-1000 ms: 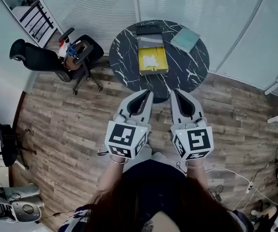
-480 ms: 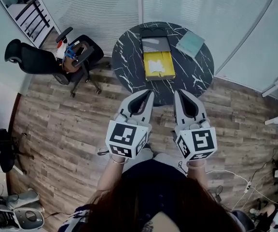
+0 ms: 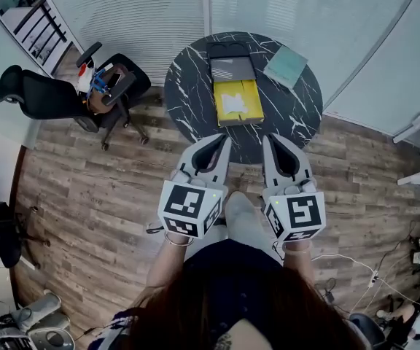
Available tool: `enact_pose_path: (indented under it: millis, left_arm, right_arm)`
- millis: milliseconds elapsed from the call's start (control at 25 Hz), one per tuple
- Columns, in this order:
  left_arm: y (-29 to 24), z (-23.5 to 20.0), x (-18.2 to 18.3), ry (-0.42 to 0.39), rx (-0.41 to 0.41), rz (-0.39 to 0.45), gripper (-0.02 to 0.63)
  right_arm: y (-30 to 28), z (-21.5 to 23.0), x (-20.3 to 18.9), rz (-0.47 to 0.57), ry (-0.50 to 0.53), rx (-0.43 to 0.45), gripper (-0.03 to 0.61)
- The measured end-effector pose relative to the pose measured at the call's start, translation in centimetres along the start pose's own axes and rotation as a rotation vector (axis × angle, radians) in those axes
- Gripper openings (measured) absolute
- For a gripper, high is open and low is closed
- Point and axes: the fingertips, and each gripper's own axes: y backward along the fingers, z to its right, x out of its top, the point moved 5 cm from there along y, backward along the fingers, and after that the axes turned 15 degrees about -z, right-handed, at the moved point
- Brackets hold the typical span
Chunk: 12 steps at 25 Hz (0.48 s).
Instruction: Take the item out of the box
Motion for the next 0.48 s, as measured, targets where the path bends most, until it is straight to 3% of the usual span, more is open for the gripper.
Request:
enact_pose_path:
  millis: [480]
  left_arm:
    - [-5.8,-3.0,2.4,-0.002,0.03,-0.006,0.028]
  right_arm:
    - [-6.0,3.8,0.2,-0.044,0.02,0.032,0.025]
